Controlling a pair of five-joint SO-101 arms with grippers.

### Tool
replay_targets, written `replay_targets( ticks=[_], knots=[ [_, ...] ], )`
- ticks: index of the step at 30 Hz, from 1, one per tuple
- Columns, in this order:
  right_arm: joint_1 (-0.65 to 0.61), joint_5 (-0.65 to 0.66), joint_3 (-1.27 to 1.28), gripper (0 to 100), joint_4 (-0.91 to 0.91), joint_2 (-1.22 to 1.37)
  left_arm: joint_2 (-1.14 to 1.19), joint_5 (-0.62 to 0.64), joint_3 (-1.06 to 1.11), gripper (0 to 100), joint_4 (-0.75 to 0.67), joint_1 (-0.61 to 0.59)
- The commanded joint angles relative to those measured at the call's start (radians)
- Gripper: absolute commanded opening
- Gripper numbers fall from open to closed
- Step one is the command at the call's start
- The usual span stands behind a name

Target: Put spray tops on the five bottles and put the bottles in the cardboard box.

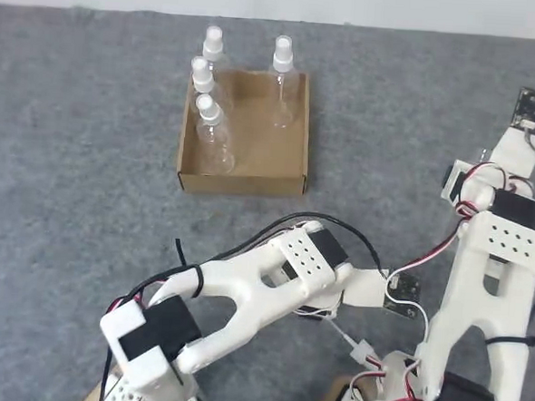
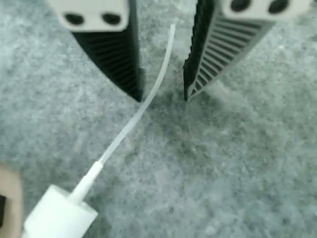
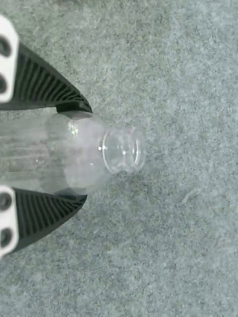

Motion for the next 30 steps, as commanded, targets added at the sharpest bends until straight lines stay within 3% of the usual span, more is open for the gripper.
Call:
replay_targets(
  ticks=[1, 20, 30],
  knots=[
    [0.010, -0.002, -0.029, 0.9, -0.024, -0.061, -0.011, 0.006, -0.005, 6, -0.014, -0.002],
    [0.010, -0.002, -0.029, 0.9, -0.024, -0.059, 0.160, 0.011, -0.154, 1, 0.109, -0.005],
    [0.012, -0.002, -0.029, 0.9, -0.024, -0.061, -0.120, 0.011, -0.099, 1, 0.298, -0.149]
  ],
)
